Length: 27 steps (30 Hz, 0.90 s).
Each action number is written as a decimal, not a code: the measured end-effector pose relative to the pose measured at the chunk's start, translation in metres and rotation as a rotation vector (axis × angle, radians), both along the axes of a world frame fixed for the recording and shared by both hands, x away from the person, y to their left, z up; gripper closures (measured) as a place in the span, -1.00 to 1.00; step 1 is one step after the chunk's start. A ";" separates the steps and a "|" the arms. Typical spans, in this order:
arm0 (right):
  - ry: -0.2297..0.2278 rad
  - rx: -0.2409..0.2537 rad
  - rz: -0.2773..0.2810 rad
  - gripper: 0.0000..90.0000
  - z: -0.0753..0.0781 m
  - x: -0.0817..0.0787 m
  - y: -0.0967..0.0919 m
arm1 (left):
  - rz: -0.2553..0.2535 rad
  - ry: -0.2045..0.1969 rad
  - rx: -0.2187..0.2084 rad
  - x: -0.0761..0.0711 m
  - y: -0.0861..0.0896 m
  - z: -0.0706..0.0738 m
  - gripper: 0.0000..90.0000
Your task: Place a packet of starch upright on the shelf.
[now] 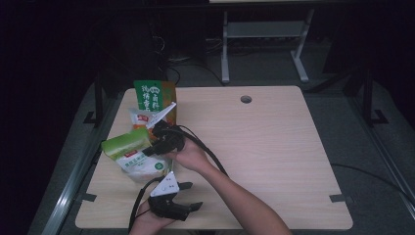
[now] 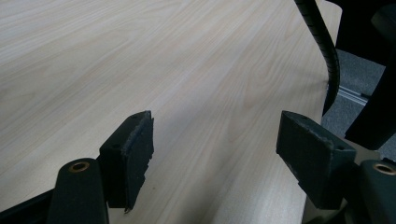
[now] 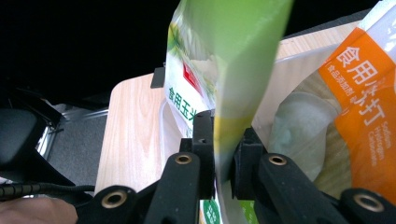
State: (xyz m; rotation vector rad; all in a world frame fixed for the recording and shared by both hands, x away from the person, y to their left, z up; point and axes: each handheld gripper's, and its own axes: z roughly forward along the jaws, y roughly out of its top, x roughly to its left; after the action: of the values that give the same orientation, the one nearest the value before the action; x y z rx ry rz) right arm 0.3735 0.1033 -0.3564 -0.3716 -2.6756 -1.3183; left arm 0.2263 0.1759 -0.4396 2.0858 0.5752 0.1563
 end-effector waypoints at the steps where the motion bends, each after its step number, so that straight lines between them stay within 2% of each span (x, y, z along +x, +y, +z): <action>1: 0.001 -0.001 0.003 0.88 -0.001 0.000 0.000 | 0.007 0.007 -0.002 -0.001 0.000 0.000 -0.40; 9: 0.013 -0.010 -0.001 0.97 -0.007 0.000 -0.009 | 0.013 0.009 -0.005 0.000 -0.001 0.000 -0.40; 20: 0.022 -0.027 -0.001 0.97 -0.012 0.001 -0.017 | 0.012 0.012 -0.004 0.000 -0.003 -0.002 -0.40; 24: 0.030 -0.027 -0.004 0.94 -0.013 0.001 -0.018 | 0.014 0.010 -0.003 0.000 -0.003 -0.002 -0.40; 27: 0.027 -0.028 -0.004 0.85 -0.012 0.001 -0.019 | 0.013 0.013 -0.003 0.000 -0.002 -0.002 -0.40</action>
State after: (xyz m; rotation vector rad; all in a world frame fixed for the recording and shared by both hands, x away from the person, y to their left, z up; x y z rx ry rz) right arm 0.3744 0.0844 -0.3685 -0.3955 -2.6752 -1.2697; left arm 0.2266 0.1736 -0.4414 2.0821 0.5972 0.1495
